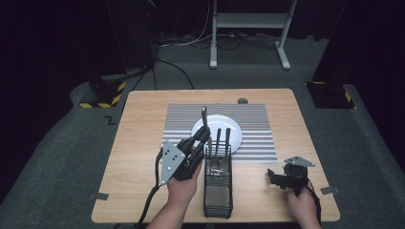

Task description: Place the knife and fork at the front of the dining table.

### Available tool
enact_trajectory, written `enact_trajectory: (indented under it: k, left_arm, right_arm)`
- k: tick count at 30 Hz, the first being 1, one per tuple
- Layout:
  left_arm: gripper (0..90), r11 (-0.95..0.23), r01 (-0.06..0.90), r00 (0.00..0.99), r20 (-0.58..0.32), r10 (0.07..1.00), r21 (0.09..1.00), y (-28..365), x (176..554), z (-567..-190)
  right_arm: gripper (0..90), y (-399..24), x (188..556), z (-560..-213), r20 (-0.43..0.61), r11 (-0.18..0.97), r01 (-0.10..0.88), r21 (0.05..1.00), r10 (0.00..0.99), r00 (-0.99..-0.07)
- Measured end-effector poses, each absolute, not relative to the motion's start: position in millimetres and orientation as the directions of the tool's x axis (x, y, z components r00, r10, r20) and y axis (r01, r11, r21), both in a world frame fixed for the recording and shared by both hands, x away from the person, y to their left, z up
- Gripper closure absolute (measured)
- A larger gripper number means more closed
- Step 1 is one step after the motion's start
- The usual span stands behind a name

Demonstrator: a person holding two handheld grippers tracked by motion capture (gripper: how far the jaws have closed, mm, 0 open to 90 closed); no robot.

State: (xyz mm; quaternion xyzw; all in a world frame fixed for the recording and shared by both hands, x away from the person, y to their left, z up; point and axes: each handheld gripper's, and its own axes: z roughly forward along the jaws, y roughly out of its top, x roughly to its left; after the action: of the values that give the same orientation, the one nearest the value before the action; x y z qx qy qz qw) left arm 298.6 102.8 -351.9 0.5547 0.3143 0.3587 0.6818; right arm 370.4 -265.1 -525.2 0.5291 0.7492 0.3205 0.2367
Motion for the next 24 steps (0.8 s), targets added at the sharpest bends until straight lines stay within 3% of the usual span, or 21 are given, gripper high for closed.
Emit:
enact_trajectory:
  k: [12,24]
  left_arm:
    - [82.9,0.123,-0.164,0.477,-0.03,0.879,0.979,136.1,295.7,-342.4]
    - [82.9,0.091,-0.108,0.395,-0.041,0.918,0.99,168.7,306.7,-362.5]
  right_arm:
    - [10.9,-265.1,370.4,-525.2,-0.016,0.235,0.641,0.731,0.945,-0.328]
    - [10.9,-265.2,370.4,-525.0,-0.016,0.235,0.642,0.73,0.944,-0.328]
